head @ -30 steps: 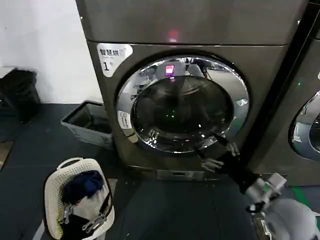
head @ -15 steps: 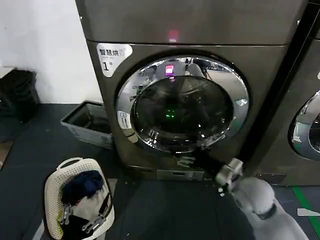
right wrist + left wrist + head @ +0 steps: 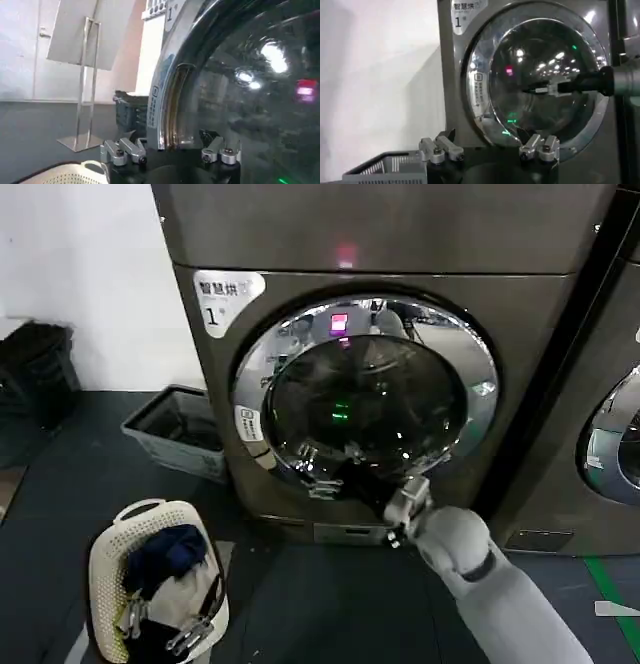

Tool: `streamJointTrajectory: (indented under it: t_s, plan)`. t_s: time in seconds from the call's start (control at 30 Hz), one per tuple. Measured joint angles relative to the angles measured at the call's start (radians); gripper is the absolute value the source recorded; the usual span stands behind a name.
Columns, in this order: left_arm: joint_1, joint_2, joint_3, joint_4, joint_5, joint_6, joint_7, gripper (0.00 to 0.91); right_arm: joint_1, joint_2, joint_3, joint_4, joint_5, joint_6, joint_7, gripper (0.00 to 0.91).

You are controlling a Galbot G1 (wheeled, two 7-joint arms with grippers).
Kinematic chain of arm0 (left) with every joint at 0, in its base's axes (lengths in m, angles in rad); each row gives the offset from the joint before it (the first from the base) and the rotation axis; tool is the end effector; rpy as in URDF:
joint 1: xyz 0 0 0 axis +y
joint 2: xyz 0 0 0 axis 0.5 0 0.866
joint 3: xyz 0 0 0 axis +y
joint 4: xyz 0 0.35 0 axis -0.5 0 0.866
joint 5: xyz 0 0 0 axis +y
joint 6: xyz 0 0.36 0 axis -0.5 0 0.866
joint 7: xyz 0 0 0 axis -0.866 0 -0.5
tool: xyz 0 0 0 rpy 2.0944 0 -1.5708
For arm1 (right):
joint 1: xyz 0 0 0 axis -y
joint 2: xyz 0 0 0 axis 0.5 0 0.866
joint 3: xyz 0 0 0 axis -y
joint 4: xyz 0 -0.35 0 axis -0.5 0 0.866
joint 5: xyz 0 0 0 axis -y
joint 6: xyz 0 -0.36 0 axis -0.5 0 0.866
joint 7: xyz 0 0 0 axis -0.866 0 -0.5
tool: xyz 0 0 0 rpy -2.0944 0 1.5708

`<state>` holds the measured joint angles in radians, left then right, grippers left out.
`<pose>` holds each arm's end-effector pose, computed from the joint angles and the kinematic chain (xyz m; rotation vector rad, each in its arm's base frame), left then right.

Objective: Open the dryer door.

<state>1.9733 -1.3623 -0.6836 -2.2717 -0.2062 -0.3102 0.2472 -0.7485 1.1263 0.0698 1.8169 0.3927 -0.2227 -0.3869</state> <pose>0.0783 0.0673 -0.2809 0.4182 3.0180 0.0945 0.3890 0.0254 -0.1969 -1.3031 2.7568 -0.2206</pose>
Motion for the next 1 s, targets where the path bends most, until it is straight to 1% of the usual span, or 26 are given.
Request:
streamJointTrajectory:
  t_s: [0.13,0.47,0.73,1.0]
  plan:
    - [0.002,0.000,-0.003,0.009,0.005,-0.003,0.000,0.907,0.039,0.019,-0.022,-0.044,-0.001,0.012,-0.003,0.907]
    - [-0.003,-0.002,-0.003,0.020,0.004,-0.002,0.006,0.907,0.114,0.078,-0.075,-0.137,-0.020,0.020,-0.014,0.907]
    - [0.001,-0.008,-0.003,0.024,0.009,-0.004,0.010,0.907,0.192,0.144,-0.125,-0.215,-0.024,0.021,-0.018,0.907]
    - [0.006,-0.015,-0.004,0.027,0.030,-0.009,0.013,0.907,0.213,0.160,-0.133,-0.235,-0.021,0.018,-0.056,0.907]
